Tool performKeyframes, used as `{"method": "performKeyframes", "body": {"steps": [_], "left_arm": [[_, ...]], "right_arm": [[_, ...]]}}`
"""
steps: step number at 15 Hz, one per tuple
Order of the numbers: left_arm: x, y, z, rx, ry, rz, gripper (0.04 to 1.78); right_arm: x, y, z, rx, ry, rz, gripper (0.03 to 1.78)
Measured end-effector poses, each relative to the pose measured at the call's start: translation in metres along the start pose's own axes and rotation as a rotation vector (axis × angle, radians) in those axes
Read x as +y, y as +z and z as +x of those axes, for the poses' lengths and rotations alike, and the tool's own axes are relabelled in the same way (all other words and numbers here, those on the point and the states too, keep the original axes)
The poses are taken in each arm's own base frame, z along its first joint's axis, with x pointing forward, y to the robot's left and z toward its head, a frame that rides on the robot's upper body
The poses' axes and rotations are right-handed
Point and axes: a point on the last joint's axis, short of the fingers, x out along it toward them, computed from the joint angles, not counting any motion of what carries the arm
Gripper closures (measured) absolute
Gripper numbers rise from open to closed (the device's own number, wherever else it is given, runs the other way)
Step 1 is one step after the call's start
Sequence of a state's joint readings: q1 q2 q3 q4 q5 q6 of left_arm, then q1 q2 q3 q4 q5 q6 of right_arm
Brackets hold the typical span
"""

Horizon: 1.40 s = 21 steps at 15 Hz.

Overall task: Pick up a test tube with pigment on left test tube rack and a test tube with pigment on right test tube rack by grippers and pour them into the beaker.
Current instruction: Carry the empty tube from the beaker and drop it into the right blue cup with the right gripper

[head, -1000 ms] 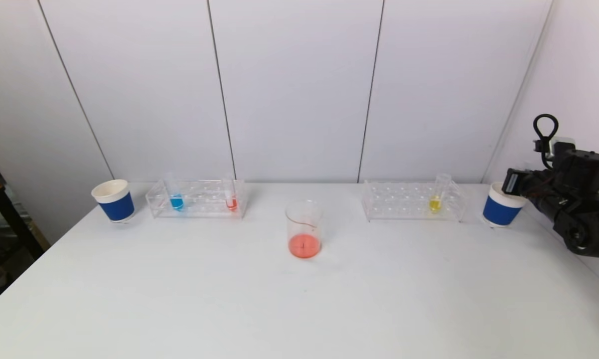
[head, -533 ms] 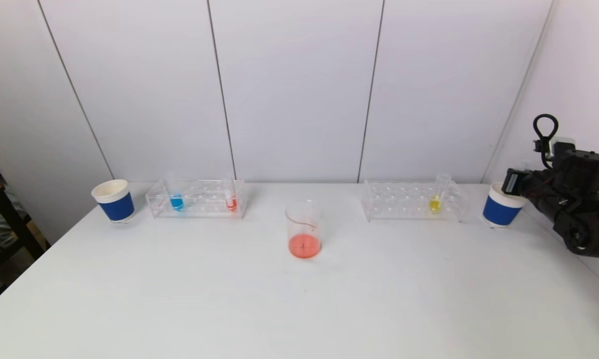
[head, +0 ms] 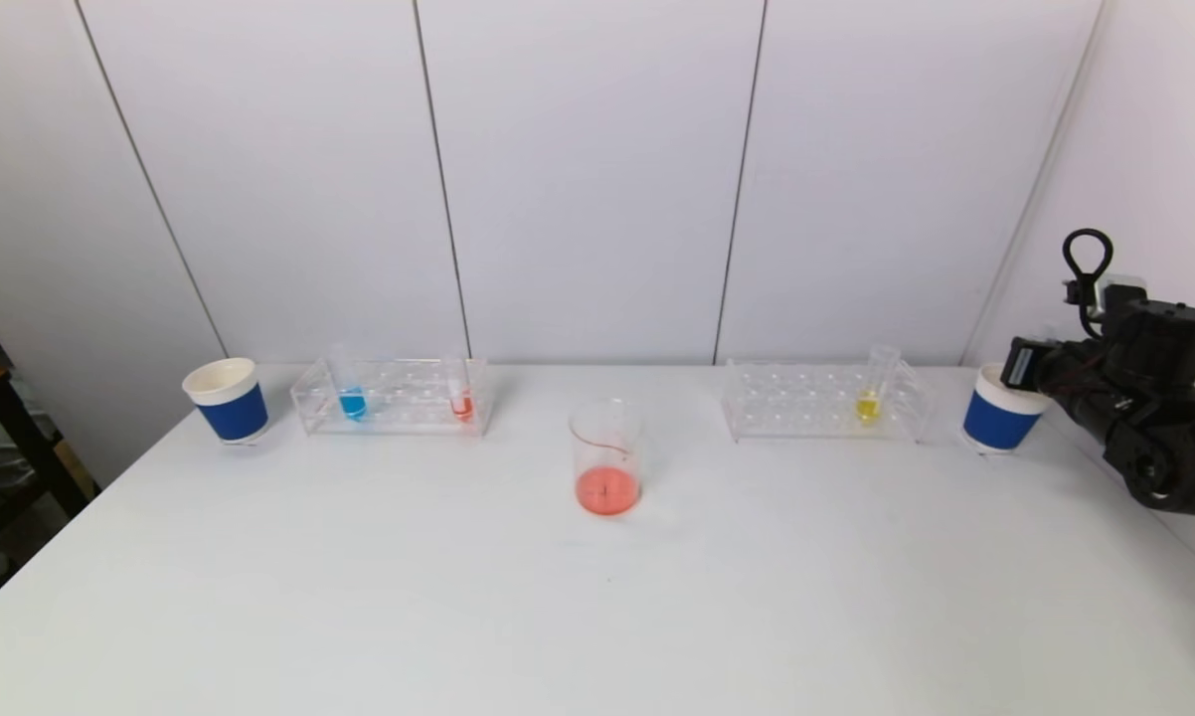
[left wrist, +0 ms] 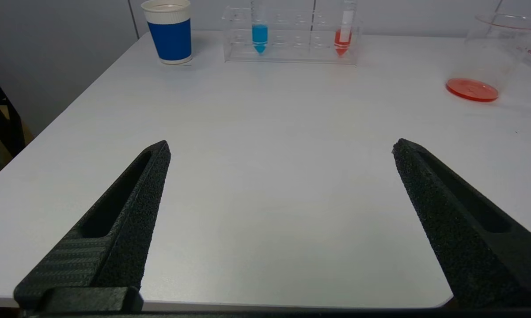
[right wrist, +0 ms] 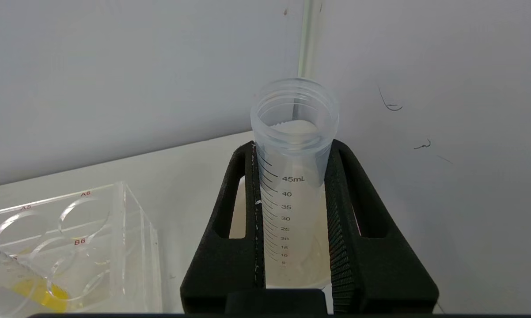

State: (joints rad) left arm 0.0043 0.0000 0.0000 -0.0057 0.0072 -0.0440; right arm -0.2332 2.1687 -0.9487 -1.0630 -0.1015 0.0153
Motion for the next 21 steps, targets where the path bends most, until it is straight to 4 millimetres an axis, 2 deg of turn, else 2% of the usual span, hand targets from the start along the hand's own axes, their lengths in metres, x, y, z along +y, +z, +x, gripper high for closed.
{"method": "performKeyframes", "body": {"steps": [2,4,9,12,14,21], "left_arm": [[0.0,0.0,0.0,0.0,0.0,0.0,0.06],[0.0,0.0,0.0,0.0,-0.001,0.0,0.06],[0.0,0.0,0.0,0.0,0.0,0.0,0.06],[0.0,0.0,0.0,0.0,0.0,0.0,0.06],[0.0,0.0,0.0,0.0,0.0,0.0,0.06],[0.0,0.0,0.0,0.0,0.0,0.0,0.06]], "right_arm": [[0.0001,-0.0008,-0.0004,0.003,0.001,-0.001,1.27],[-0.0002,-0.0014,-0.0007,0.005,-0.003,-0.007,1.12],[0.0,-0.0012,-0.0012,0.003,0.0,-0.001,0.37],[0.0,-0.0003,-0.0015,0.0,0.0,0.0,0.1],[0.0,0.0006,-0.0015,-0.007,0.0,0.001,0.04],[-0.0002,0.0013,-0.0025,-0.01,0.0,0.001,0.04]]}}
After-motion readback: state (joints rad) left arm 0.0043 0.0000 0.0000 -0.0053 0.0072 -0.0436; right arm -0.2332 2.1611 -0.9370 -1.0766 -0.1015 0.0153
